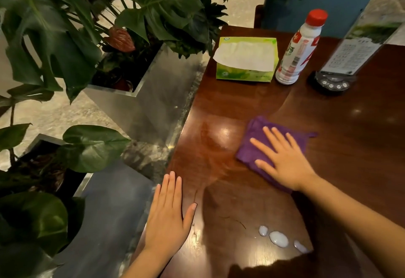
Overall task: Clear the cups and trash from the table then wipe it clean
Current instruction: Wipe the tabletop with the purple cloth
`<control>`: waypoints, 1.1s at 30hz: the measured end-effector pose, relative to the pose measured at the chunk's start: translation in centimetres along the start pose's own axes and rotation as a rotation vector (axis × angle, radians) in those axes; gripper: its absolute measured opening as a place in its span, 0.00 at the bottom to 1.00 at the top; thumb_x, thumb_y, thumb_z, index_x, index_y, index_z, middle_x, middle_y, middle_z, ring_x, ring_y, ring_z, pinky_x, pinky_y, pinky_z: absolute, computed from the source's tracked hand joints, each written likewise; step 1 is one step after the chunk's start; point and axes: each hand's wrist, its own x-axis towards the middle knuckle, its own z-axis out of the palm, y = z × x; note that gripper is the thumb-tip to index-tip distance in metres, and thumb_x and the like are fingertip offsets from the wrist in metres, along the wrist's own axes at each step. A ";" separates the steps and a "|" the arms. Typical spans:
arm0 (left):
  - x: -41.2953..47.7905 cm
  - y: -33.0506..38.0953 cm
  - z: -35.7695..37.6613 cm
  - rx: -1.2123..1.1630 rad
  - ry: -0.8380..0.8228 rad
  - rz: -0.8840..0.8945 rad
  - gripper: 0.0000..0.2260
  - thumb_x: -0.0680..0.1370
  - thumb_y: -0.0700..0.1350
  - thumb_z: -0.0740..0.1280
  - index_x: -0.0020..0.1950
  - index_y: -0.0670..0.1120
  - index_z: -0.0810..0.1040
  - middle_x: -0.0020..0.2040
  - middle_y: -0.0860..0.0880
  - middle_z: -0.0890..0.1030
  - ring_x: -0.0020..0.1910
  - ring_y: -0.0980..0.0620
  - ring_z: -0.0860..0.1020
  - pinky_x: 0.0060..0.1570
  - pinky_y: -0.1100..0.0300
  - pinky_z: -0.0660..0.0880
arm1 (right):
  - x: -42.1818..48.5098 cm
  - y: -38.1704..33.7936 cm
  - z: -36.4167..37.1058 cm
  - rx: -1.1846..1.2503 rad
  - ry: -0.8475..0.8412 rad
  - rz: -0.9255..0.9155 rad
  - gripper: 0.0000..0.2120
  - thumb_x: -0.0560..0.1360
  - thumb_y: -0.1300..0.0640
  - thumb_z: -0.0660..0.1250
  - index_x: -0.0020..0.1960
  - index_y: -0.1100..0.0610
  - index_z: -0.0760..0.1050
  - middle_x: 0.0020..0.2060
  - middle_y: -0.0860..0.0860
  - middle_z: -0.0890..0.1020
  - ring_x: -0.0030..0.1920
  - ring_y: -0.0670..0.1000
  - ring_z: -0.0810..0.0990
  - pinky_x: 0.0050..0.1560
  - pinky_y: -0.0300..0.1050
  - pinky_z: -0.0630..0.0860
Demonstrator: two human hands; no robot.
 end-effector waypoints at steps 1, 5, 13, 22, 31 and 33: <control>0.0 0.0 0.0 0.007 -0.003 0.001 0.31 0.79 0.61 0.44 0.75 0.41 0.56 0.76 0.43 0.56 0.76 0.49 0.51 0.73 0.54 0.47 | 0.2 1.2 -0.2 0.017 -0.008 0.083 0.33 0.72 0.29 0.34 0.74 0.41 0.49 0.76 0.55 0.56 0.76 0.59 0.55 0.73 0.56 0.49; 0.1 -0.1 0.3 0.025 -0.014 0.008 0.31 0.79 0.60 0.45 0.74 0.40 0.57 0.76 0.41 0.57 0.75 0.47 0.53 0.72 0.52 0.49 | 2.8 1.6 -0.6 0.066 0.004 0.418 0.33 0.71 0.31 0.40 0.75 0.40 0.50 0.77 0.55 0.49 0.77 0.58 0.47 0.74 0.60 0.45; 0.2 -0.2 0.2 0.032 -0.043 0.020 0.31 0.79 0.59 0.43 0.73 0.38 0.59 0.75 0.40 0.59 0.74 0.46 0.55 0.72 0.52 0.48 | 10.2 -11.9 0.2 0.161 0.054 0.343 0.31 0.74 0.35 0.46 0.75 0.42 0.50 0.76 0.61 0.48 0.76 0.65 0.45 0.72 0.67 0.42; 0.1 0.2 -0.2 0.008 -0.038 0.011 0.32 0.79 0.60 0.42 0.73 0.38 0.59 0.74 0.40 0.61 0.74 0.46 0.57 0.73 0.53 0.47 | 7.5 -11.7 0.1 0.062 -0.003 -0.195 0.32 0.72 0.33 0.42 0.74 0.40 0.54 0.77 0.57 0.52 0.76 0.61 0.49 0.73 0.63 0.44; -0.1 -0.1 0.0 0.009 0.033 0.044 0.34 0.78 0.62 0.40 0.75 0.40 0.53 0.76 0.43 0.52 0.76 0.48 0.50 0.73 0.57 0.41 | 0.3 -1.1 -0.1 0.034 0.014 0.122 0.34 0.69 0.31 0.41 0.74 0.38 0.53 0.77 0.54 0.53 0.77 0.58 0.51 0.73 0.59 0.48; -0.1 -0.2 0.2 0.025 0.048 0.059 0.34 0.78 0.63 0.38 0.75 0.41 0.50 0.77 0.44 0.49 0.76 0.49 0.47 0.73 0.59 0.38 | -2.7 0.7 -0.1 0.054 -0.004 0.242 0.35 0.68 0.31 0.37 0.74 0.38 0.49 0.77 0.52 0.49 0.77 0.55 0.46 0.74 0.58 0.45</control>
